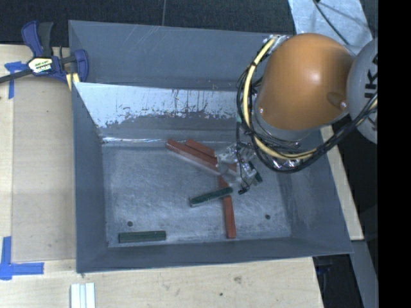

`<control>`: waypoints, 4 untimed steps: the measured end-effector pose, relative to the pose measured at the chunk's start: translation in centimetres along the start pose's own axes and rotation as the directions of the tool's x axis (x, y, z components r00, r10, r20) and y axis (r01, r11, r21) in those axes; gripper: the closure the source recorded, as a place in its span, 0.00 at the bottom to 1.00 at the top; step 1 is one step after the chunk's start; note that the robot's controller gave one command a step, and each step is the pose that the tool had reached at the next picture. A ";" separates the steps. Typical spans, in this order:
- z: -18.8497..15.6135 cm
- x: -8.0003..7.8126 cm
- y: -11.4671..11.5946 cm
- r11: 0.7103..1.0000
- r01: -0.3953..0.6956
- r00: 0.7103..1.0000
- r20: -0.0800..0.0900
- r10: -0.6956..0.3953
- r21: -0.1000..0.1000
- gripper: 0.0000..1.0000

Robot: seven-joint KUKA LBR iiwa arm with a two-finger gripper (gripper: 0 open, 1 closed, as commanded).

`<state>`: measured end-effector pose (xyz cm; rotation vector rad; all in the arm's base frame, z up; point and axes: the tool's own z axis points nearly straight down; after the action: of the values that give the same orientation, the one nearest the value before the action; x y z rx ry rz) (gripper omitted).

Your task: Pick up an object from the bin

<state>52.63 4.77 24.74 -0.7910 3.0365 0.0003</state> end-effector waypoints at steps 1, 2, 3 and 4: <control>4.2 -5.4 7.3 0.987 0.159 0.987 -0.002 -0.159 -0.004 1.00; 4.1 -5.3 7.0 0.988 0.151 0.988 -0.001 -0.151 -0.001 0.00; 14.6 -2.1 1.9 0.923 0.386 0.923 -0.006 -0.386 -0.004 0.00; 17.6 -3.0 -2.1 0.943 0.332 0.943 -0.001 -0.332 -0.002 0.00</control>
Offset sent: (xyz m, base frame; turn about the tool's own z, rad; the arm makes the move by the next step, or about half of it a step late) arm 0.0118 0.0873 -0.0409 -0.1539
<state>56.34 4.37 7.16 -1.2927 2.8615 0.0014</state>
